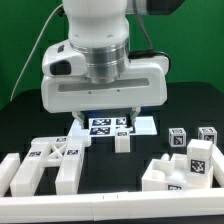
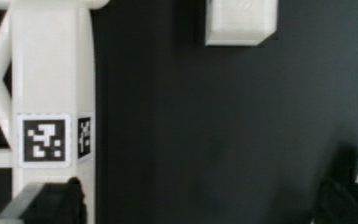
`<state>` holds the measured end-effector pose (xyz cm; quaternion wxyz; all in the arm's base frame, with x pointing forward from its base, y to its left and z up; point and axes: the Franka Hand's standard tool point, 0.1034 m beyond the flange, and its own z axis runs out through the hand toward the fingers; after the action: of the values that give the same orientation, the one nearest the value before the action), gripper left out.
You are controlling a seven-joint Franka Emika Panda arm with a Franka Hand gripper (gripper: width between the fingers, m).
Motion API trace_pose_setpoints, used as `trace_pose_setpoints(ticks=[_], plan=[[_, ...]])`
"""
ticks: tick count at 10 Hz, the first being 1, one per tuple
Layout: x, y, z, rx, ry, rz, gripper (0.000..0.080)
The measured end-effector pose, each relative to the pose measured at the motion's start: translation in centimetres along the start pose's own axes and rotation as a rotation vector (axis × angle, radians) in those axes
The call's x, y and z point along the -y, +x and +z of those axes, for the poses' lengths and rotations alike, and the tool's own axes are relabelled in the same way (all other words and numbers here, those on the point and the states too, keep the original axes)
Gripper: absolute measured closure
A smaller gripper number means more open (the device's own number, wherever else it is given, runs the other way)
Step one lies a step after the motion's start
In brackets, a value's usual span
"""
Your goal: Assemble chair
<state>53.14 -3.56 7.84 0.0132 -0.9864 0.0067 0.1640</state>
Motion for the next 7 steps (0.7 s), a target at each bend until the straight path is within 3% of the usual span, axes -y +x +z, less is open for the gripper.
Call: trace_pose_setpoints(ticks=[2, 3, 5, 7], plan=[[0.2, -0.6, 0.6, 0.122, 0.008, 0.0, 0.0151], [0.8, -0.6, 1.7, 0.163, 0.006, -0.006, 0.0151], [2.5, -4.0, 3.3, 0.405, 0.024, -0.001, 0.0151], [2.7, -4.6, 3.2, 0.534, 0.03, 0.004, 0.0151]])
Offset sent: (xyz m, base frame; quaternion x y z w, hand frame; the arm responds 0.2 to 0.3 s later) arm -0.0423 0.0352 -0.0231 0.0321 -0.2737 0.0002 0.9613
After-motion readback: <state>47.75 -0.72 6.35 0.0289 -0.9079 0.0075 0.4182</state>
